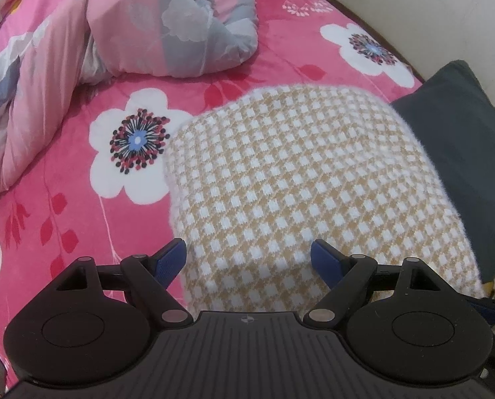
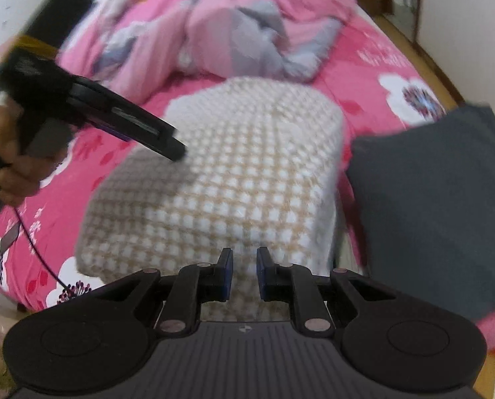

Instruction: Fold clothes

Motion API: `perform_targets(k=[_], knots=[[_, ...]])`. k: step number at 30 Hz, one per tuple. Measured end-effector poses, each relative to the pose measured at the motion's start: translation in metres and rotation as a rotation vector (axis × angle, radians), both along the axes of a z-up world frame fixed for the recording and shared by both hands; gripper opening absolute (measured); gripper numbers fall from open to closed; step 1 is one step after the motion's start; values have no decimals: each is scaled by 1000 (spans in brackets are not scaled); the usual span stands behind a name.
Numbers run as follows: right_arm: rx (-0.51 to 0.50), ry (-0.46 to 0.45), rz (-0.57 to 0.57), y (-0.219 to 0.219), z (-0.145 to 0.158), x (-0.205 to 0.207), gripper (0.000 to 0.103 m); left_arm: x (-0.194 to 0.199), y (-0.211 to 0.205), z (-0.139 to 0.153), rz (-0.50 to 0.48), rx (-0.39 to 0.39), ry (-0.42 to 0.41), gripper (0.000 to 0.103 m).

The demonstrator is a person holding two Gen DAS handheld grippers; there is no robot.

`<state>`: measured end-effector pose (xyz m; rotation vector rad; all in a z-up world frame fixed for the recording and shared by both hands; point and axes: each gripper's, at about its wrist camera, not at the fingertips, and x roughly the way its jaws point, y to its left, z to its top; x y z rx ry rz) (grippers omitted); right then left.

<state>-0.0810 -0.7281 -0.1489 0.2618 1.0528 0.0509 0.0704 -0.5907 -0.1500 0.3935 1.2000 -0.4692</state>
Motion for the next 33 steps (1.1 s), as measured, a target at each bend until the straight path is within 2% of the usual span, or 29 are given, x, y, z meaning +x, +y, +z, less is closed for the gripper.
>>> perform_targets(k=[5,7,11,14,15,16,20,22,30,33], knots=[[-17,4,-28,11,13,-12,18,-13,10,12,-39,-23,-8,84],[-9,14,-58,15,18,-22,18,-25,20,23,-58,-66,-21,85],[-2,24,-136,27,31,-51,21,-57,54,45,-56,-160,-45,94],[-31,1,-197,40,46,-76,29,-82,81,59,-13,-216,-43,98],[-43,-8,-221,46,52,-85,37,-90,89,64,3,-230,-41,99],[-54,-16,-244,52,58,-94,49,-96,97,68,21,-240,-38,100],[-77,-23,-309,76,79,-126,53,-124,125,81,63,-249,-40,101],[-90,-19,-341,87,87,-140,66,-139,137,86,57,-238,-50,101],[-178,-32,-401,127,126,-185,80,-189,170,104,49,-266,-39,102],[-183,-50,-408,138,140,-195,90,-199,178,111,72,-256,-47,102]])
